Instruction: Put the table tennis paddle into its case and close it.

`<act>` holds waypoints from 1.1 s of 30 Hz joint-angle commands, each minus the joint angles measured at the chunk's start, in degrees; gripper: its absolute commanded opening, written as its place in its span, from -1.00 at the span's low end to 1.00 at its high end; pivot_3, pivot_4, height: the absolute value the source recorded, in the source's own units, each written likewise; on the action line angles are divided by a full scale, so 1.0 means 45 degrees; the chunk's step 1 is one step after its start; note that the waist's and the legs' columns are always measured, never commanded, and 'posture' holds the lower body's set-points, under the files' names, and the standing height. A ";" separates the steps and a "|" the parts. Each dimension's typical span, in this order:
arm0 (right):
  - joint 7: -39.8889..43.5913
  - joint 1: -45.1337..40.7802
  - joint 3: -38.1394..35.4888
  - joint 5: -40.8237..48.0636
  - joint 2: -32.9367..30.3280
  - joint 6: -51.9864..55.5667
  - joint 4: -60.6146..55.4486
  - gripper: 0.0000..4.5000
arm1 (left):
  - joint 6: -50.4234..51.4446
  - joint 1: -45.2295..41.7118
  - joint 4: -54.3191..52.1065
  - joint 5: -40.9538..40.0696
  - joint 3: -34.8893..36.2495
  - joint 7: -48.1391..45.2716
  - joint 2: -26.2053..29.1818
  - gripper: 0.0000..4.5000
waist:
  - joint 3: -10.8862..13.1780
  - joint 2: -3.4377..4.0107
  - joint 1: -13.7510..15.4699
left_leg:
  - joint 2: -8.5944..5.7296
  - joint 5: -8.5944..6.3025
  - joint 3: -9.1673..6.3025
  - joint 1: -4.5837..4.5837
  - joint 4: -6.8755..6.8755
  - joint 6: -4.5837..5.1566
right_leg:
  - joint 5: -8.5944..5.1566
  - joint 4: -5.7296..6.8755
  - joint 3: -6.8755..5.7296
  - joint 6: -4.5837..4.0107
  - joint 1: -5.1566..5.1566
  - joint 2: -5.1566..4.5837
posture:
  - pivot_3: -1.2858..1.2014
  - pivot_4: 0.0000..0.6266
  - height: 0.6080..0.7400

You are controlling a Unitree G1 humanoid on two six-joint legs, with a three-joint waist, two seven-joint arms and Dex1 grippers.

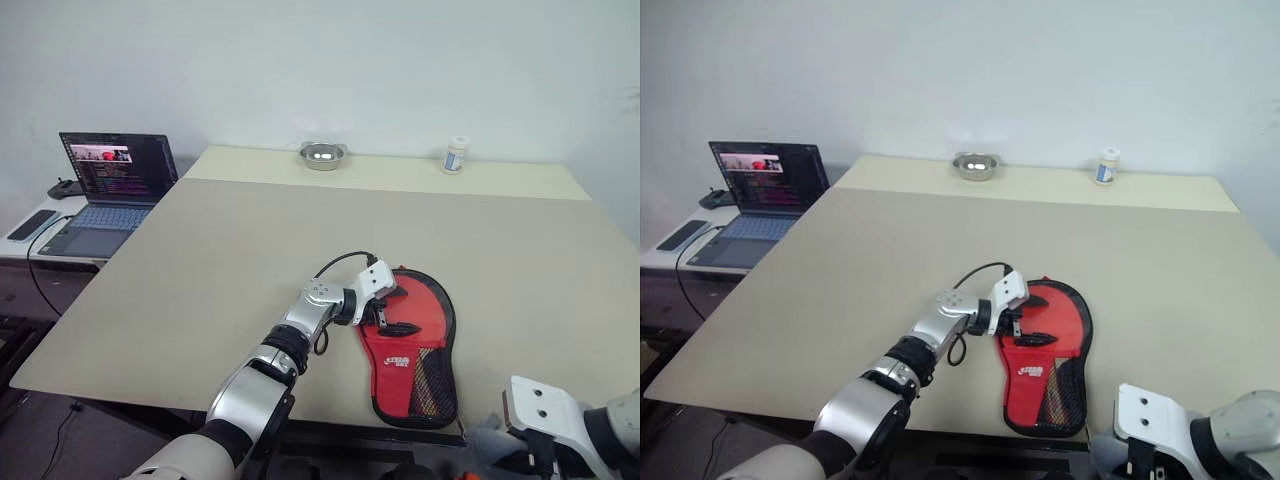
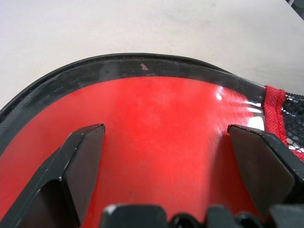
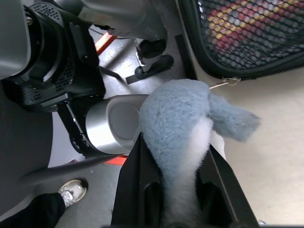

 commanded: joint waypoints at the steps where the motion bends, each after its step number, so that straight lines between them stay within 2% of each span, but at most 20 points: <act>1: -0.0171 -0.0136 0.0202 0.0290 0.0093 0.0109 -0.0021 -0.89 | 0.0257 0.0507 0.0811 0.0505 -0.0399 0.0004 -0.0168 1.00 | 0.0001 -0.0002 -0.0003 | 0.0000 0.0000 -0.0003 0.0002 0.0001 0.0000 | -0.0001 0.0001 -0.0003 -0.0001 0.0002 -0.0001 | 0.03 -0.52 1.00; 2: -0.0164 -0.0188 0.0172 0.0378 0.0079 0.0152 0.0014 -0.89 | 0.0255 0.0506 0.0798 0.0510 -0.0406 -0.0004 -0.0179 1.00 | 0.0001 -0.0002 -0.0003 | 0.0001 0.0000 -0.0004 0.0002 0.0001 0.0000 | -0.0002 0.0001 -0.0004 -0.0003 0.0002 -0.0001 | 0.03 -0.52 1.00; 4: -0.0101 -0.0261 0.0086 0.0467 0.0019 0.0137 0.0002 -0.56 | 0.0254 0.0507 0.0776 0.0520 -0.0415 -0.0015 -0.0195 1.00 | 0.0001 -0.0002 -0.0003 | 0.0000 0.0000 -0.0007 0.0002 0.0001 0.0000 | -0.0003 0.0001 -0.0007 -0.0004 0.0002 -0.0001 | 0.03 -0.52 1.00; 5: -0.0147 -0.0356 0.0054 0.0486 0.0048 0.0105 0.0007 -0.47 | 0.0253 0.0513 0.0761 0.0525 -0.0422 -0.0022 -0.0205 1.00 | 0.0002 -0.0002 -0.0002 | 0.0001 0.0000 -0.0012 0.0002 0.0000 -0.0001 | -0.0003 -0.0001 -0.0012 -0.0004 0.0002 -0.0002 | 0.03 -0.52 1.00; 8: -0.0296 -0.0831 0.0098 0.0463 0.0046 -0.0047 0.0124 -0.03 | 0.0247 0.0539 0.0719 0.0532 -0.0443 -0.0034 -0.0239 1.00 | 0.0002 -0.0002 -0.0003 | 0.0001 -0.0001 -0.0015 0.0001 0.0000 -0.0001 | -0.0004 -0.0003 -0.0015 -0.0003 0.0002 -0.0002 | 0.03 -0.52 1.00; 15: 0.0086 -0.2576 -0.0724 0.1287 -0.0101 -0.0216 0.1057 0.99 | 0.0358 0.0547 0.0449 0.0287 -0.0272 -0.0053 -0.0408 1.00 | 0.0008 -0.0002 -0.0016 | -0.0002 -0.0001 -0.0023 0.0000 -0.0001 -0.0002 | -0.0008 -0.0015 -0.0022 -0.0008 -0.0013 -0.0011 | 0.03 -0.52 1.00; 19: -0.0440 -0.5121 -0.0718 0.1517 0.0102 -0.0364 0.2949 0.99 | 0.0381 0.0449 -0.0175 0.0037 -0.0133 -0.0144 -0.0438 1.00 | 0.0023 -0.0002 -0.0020 | -0.0006 -0.0001 -0.0019 0.0001 0.0000 -0.0002 | -0.0014 -0.0014 -0.0020 -0.0020 -0.0017 -0.0020 | 0.03 -0.52 1.00; 21: -0.1348 -0.6558 0.0057 0.0981 0.0966 -0.1134 0.4311 0.99 | 0.0342 0.0385 -0.1000 -0.0151 -0.0043 -0.0219 -0.0350 1.00 | 0.0065 -0.0017 -0.0051 | -0.0004 -0.0001 -0.0021 0.0004 -0.0004 -0.0001 | -0.0039 -0.0014 -0.0022 -0.0063 -0.0027 -0.0022 | 0.03 -0.52 1.00; 23: -0.2338 -0.7860 0.0986 0.0310 0.2524 -0.2296 0.5853 0.99 | 0.0573 0.0495 -0.2580 -0.0430 0.0058 -0.0492 0.0042 1.00 | 0.0118 -0.0061 -0.0074 | 0.0001 0.0000 -0.0021 -0.0017 -0.0008 -0.0001 | -0.0039 -0.0001 -0.0024 -0.0065 -0.0017 -0.0017 | 0.03 -0.52 1.00; 24: -0.2585 -0.8222 0.1286 0.0025 0.2977 -0.2702 0.6335 0.99 | 0.0737 0.0580 -0.3142 -0.0516 0.0081 -0.0582 0.0178 1.00 | 0.0156 -0.0082 -0.0089 | 0.0011 0.0002 -0.0016 -0.0019 -0.0020 -0.0001 | -0.0032 0.0000 -0.0020 -0.0056 -0.0025 0.0000 | 0.03 -0.52 1.00; 27: -0.3036 -0.9007 0.2176 -0.0554 0.4049 -0.3249 0.7690 0.99 | 0.1515 0.0949 -0.4875 -0.0808 0.0182 -0.0852 0.0783 1.00 | 0.0200 0.0002 -0.0097 | 0.0005 0.0003 0.0004 -0.0144 -0.0017 -0.0002 | 0.0000 0.0022 0.0005 -0.0008 -0.0158 0.0009 | 0.03 -0.52 1.00; 29: -0.3368 -0.9405 0.2607 -0.0840 0.5055 -0.4073 0.8711 0.99 | 0.2055 0.1256 -0.6160 -0.0978 0.0228 -0.1022 0.1450 1.00 | 0.0213 0.0025 -0.0126 | 0.0005 0.0010 0.0016 -0.0279 0.0000 -0.0008 | 0.0046 0.0075 0.0023 -0.0076 -0.0301 0.0028 | 0.03 -0.52 1.00; 33: -0.3328 -0.9943 0.2927 -0.1326 0.6379 -0.5840 1.0925 0.99 | 0.3488 0.1975 -0.8429 -0.1516 0.0562 -0.0960 0.2647 1.00 | 0.0259 0.0098 -0.0120 | 0.0016 0.0008 0.0017 -0.0275 -0.0016 -0.0005 | 0.0040 0.0069 0.0016 -0.0087 -0.0311 0.0046 | 0.03 -0.52 1.00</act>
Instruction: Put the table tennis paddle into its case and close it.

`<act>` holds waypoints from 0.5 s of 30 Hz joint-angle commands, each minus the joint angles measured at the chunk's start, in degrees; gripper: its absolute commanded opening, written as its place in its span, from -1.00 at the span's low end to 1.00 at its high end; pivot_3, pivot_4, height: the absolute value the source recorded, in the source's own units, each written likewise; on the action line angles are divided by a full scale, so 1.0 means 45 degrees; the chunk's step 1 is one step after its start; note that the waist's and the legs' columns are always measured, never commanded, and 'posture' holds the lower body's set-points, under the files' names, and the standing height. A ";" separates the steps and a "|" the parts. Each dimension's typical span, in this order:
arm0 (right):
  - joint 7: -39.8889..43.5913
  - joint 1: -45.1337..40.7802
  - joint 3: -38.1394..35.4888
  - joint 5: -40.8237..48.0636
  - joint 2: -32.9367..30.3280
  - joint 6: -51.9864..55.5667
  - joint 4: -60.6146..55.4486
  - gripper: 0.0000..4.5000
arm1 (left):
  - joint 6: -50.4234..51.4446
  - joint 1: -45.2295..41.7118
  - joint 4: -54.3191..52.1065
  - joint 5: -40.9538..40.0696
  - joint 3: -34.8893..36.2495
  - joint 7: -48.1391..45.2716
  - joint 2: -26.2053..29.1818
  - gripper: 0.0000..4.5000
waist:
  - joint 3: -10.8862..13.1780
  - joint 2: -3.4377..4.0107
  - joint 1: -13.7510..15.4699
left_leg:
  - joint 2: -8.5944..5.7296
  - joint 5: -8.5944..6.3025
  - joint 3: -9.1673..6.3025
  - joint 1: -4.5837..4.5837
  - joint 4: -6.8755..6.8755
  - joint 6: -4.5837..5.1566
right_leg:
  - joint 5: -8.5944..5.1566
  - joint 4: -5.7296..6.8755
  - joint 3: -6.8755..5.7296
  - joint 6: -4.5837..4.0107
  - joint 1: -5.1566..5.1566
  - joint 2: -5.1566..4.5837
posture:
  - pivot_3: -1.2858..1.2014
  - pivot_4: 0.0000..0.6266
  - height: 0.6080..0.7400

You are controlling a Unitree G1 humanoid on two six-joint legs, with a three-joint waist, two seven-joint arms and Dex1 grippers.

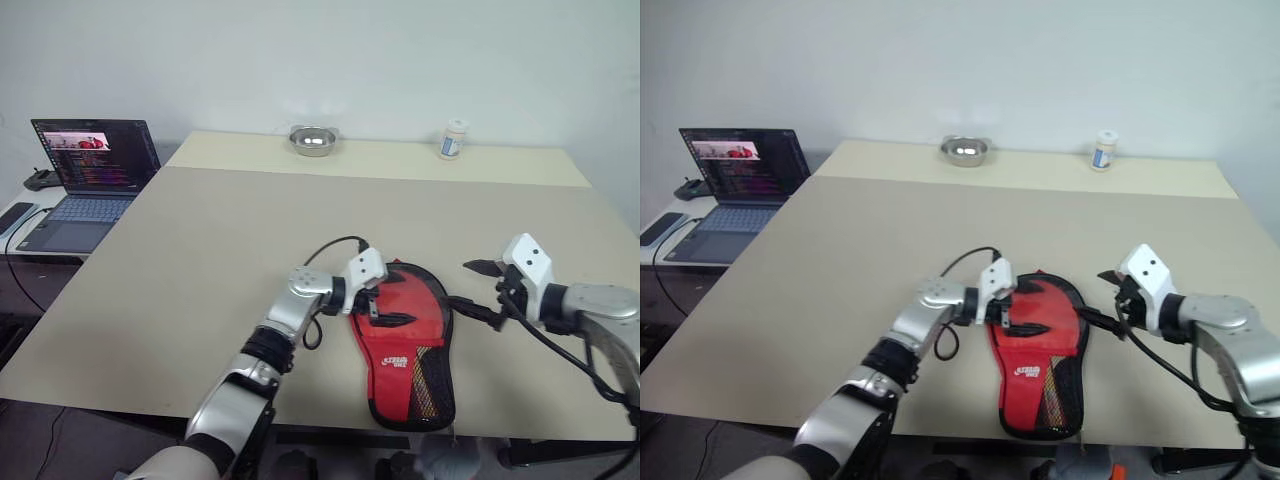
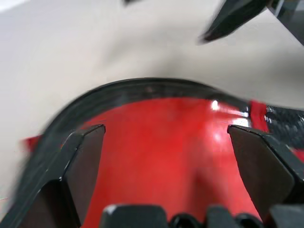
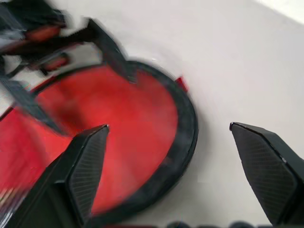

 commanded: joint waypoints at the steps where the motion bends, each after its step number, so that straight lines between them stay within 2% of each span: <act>1: 0.0197 -0.0504 0.0047 -0.0473 0.0512 -0.1869 0.1633 0.99 | 0.1312 0.0549 -0.2204 -0.0714 0.0541 0.0201 0.0713 1.00 | 0.0007 0.0012 0.0014 | -0.0003 -0.0001 -0.0001 -0.0001 0.0000 0.0001 | 0.0000 0.0000 -0.0002 0.0000 0.0001 0.0003 | 0.03 -0.52 1.00; 4: 0.1031 -0.0603 0.0053 -0.0363 0.0647 -0.2615 0.2656 0.99 | 0.2293 0.1500 -0.3707 -0.1111 0.1257 0.0721 0.1827 1.00 | 0.0014 0.0022 -0.0016 | -0.0006 -0.0003 0.0011 0.0007 0.0012 0.0004 | 0.0001 0.0003 0.0013 0.0002 0.0008 0.0044 | 0.03 -0.52 1.00; 7: 0.2021 -0.0633 -0.0327 -0.0001 0.0204 -0.2757 0.3115 0.99 | 0.2923 0.1939 -0.4445 -0.1357 0.1500 0.1140 0.2276 1.00 | 0.0021 0.0033 0.0014 | 0.0001 -0.0002 0.0010 0.0012 0.0020 0.0005 | 0.0001 0.0008 0.0011 0.0002 0.0012 0.0047 | 0.03 -0.52 1.00; 11: 0.2255 -0.0023 -0.1208 0.0473 -0.0378 -0.2338 0.2355 0.99 | 0.2835 0.1604 -0.4005 -0.1380 0.1471 0.1094 0.2617 1.00 | 0.0023 0.0035 0.0115 | -0.0006 -0.0001 0.0001 0.0016 0.0044 0.0005 | 0.0005 0.0006 0.0003 0.0007 0.0039 0.0044 | 0.03 -0.52 1.00; 15: 0.1660 0.1365 -0.1903 0.1108 -0.0351 -0.1426 0.0425 0.99 | 0.2158 0.0927 -0.2745 -0.1187 0.1327 0.0853 0.2749 1.00 | 0.0024 0.0033 0.0072 | 0.0003 -0.0001 0.0008 0.0034 0.0040 0.0005 | 0.0005 0.0007 0.0011 0.0006 0.0047 0.0051 | 0.03 -0.52 1.00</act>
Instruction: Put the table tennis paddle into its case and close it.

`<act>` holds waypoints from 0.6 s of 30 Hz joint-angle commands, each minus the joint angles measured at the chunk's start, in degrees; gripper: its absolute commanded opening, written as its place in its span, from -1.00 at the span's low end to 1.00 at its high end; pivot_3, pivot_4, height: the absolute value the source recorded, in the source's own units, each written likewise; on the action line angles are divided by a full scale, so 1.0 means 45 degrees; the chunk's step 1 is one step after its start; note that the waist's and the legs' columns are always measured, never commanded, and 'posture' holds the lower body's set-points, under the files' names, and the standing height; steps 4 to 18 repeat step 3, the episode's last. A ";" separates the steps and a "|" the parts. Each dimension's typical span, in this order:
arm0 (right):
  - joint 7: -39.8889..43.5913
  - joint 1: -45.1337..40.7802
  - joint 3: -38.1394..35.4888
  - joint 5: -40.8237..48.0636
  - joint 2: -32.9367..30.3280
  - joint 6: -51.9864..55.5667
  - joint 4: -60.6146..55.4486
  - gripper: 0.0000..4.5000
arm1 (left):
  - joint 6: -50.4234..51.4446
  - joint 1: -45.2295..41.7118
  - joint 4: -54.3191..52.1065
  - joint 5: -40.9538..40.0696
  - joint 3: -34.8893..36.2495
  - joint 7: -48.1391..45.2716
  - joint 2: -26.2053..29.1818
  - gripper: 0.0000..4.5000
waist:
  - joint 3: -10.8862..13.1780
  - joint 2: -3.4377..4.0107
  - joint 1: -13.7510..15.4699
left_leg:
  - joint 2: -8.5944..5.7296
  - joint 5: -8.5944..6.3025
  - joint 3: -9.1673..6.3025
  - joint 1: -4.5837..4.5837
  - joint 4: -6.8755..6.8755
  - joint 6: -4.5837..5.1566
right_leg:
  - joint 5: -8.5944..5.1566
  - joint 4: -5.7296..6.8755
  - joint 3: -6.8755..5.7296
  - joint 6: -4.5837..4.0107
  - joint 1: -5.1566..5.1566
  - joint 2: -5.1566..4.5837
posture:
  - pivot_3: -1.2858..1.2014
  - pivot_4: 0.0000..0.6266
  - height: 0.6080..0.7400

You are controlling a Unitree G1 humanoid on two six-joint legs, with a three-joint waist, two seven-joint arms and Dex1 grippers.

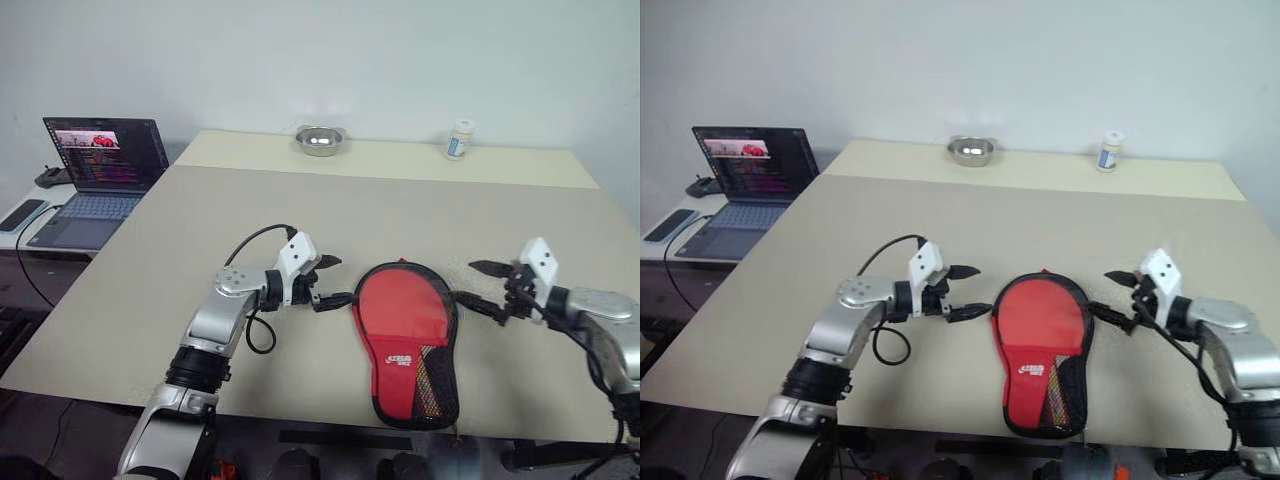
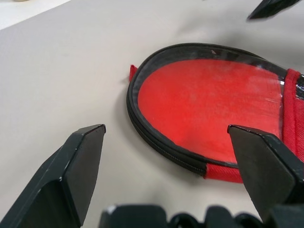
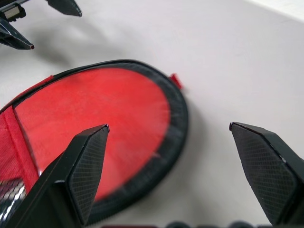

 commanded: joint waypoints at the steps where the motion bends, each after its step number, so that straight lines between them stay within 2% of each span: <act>1: -0.0536 0.1246 -0.0774 0.0602 -0.0024 0.0711 -0.1982 0.99 | -0.0909 -0.0970 0.1123 0.0027 -0.0142 -0.0059 -0.0050 1.00 | 0.0000 0.0000 0.0001 | 0.0005 0.0000 -0.0002 0.0004 -0.0003 0.0000 | -0.0001 0.0004 -0.0001 -0.0001 0.0001 0.0002 | 0.03 -0.52 1.00; 3: -0.0732 0.1563 -0.0812 0.0455 -0.0100 0.0746 -0.2120 0.99 | -0.1102 -0.1347 0.1768 -0.0009 -0.0145 0.0177 -0.0421 1.00 | 0.0000 0.0000 -0.0001 | 0.0022 0.0000 -0.0012 0.0009 -0.0005 0.0000 | -0.0002 0.0007 -0.0005 -0.0003 0.0002 0.0022 | 0.03 -0.52 1.00; 18: -0.0732 0.1563 -0.0812 0.0455 -0.0100 0.0746 -0.2120 0.99 | -0.1102 -0.1347 0.1768 -0.0009 -0.0145 0.0177 -0.0421 1.00 | 0.0000 0.0000 -0.0001 | 0.0022 0.0000 -0.0012 0.0009 -0.0005 0.0000 | -0.0002 0.0007 -0.0005 -0.0003 0.0002 0.0022 | 0.03 -0.52 1.00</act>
